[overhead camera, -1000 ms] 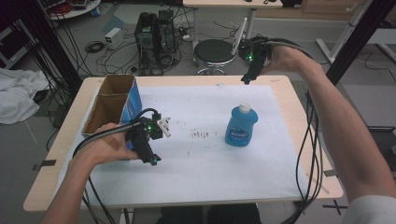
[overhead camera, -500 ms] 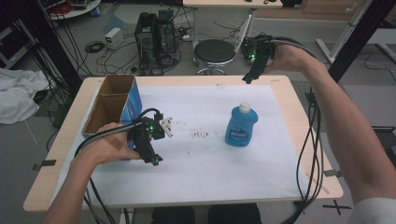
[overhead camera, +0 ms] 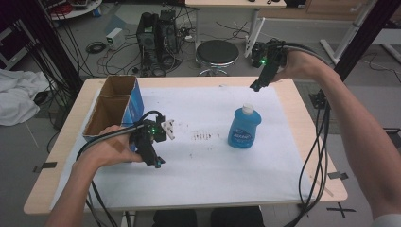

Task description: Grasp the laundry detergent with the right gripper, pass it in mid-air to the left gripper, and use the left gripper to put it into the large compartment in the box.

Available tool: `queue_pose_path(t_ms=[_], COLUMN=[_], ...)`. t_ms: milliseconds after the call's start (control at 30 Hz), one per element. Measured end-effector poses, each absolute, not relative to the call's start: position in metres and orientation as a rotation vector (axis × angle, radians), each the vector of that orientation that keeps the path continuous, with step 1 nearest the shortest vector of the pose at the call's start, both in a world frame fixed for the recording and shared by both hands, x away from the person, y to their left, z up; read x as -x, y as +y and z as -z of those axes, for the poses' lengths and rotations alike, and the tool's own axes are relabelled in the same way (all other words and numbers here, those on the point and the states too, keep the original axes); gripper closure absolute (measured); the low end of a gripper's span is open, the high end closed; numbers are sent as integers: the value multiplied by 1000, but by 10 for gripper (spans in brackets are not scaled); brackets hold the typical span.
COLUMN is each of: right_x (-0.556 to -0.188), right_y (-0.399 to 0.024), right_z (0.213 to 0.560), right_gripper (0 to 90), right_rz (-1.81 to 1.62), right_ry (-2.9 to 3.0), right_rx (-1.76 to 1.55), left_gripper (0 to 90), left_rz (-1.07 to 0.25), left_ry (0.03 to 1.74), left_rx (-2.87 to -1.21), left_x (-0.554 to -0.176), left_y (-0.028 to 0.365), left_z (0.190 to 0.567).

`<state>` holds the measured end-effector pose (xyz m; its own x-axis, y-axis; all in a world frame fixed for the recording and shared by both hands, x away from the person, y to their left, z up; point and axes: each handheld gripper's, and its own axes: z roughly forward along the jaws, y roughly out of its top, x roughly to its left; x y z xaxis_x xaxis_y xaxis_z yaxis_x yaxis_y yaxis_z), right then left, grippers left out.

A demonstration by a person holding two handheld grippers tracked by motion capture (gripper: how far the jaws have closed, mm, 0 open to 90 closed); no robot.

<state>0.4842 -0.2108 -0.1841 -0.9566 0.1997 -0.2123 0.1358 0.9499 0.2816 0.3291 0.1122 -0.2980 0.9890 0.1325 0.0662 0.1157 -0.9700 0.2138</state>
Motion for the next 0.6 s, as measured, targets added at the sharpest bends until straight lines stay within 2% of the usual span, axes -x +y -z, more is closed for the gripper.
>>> queue_pose_path(t_ms=[333,600], right_x=[-464,-448], right_y=[-228,-241], right_z=[192,215], right_gripper=[137,136], right_rz=[-464,-568], right_ry=[2877,2896], right_rx=[-268,-292], left_gripper=[260,260], left_rz=[-109,-107], left_ry=[168,153], left_rx=[-2932,-2939], left_x=[-332,-333], left_y=[111,107], left_z=[298,299])
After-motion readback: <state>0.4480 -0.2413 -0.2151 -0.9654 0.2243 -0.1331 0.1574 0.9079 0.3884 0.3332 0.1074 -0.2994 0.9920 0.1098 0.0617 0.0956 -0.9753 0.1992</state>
